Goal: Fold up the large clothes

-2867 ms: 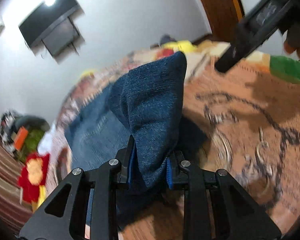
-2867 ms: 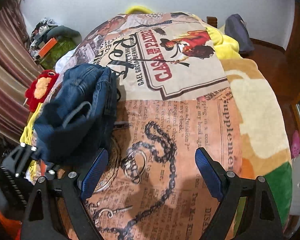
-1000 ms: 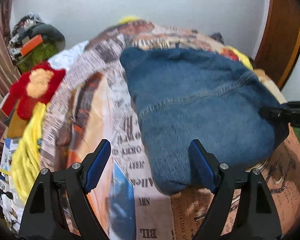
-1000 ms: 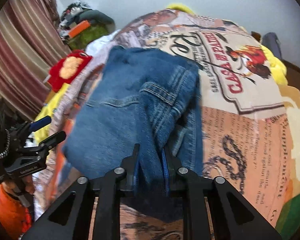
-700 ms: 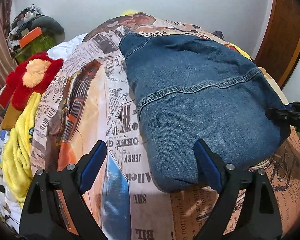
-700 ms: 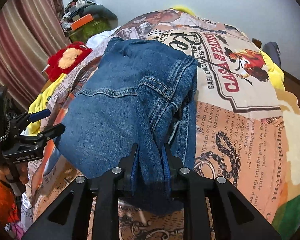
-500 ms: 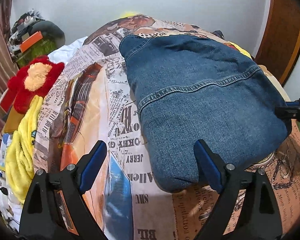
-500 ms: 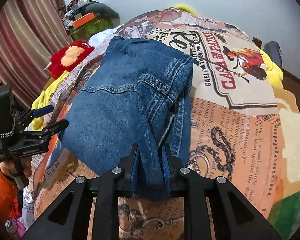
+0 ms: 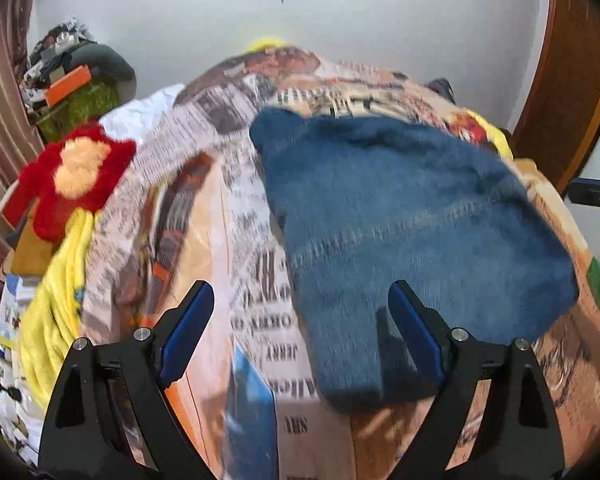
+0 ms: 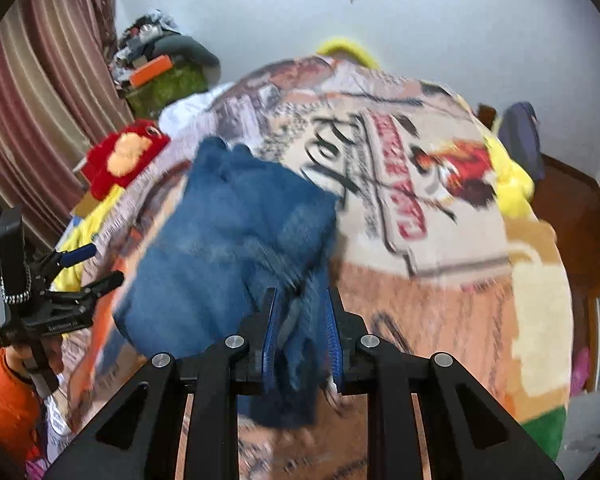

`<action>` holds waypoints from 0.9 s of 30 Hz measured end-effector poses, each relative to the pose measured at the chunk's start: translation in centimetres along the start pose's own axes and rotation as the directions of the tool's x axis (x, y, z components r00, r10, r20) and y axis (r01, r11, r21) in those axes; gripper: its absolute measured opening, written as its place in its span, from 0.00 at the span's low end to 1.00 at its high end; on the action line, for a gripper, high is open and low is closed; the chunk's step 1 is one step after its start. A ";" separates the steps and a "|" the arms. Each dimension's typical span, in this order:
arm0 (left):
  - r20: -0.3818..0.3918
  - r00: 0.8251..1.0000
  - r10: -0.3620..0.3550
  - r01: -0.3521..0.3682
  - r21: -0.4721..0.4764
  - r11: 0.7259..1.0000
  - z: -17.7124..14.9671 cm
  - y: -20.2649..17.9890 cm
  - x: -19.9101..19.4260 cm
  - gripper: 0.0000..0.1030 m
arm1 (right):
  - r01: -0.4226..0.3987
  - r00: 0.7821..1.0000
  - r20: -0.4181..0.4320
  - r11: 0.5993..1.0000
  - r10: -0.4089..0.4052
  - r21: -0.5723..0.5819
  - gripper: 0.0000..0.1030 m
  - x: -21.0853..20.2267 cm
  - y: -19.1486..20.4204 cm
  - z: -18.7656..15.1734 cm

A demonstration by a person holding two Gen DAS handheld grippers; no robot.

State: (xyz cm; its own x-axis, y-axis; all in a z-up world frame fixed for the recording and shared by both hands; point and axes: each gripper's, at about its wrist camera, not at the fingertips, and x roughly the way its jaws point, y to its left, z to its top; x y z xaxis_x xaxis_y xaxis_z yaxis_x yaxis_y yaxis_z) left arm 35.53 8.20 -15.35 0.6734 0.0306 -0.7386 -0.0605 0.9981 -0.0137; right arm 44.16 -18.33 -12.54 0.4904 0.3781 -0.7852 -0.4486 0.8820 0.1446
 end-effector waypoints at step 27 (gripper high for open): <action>-0.089 0.996 -0.021 0.024 0.024 0.999 0.4 0.0 6.9 0.88 | 0.123 0.991 -0.045 0.986 -0.129 -0.108 0.77 9.6 -2.3 0.8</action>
State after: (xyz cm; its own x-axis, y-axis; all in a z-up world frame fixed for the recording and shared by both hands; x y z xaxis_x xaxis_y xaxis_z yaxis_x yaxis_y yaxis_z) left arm 40.44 8.38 -20.21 0.6063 0.0043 -0.7952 -0.0268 0.9995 -0.0150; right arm 50.54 -16.50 -19.93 0.5100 0.2483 -0.8236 -0.4628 0.8863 -0.0194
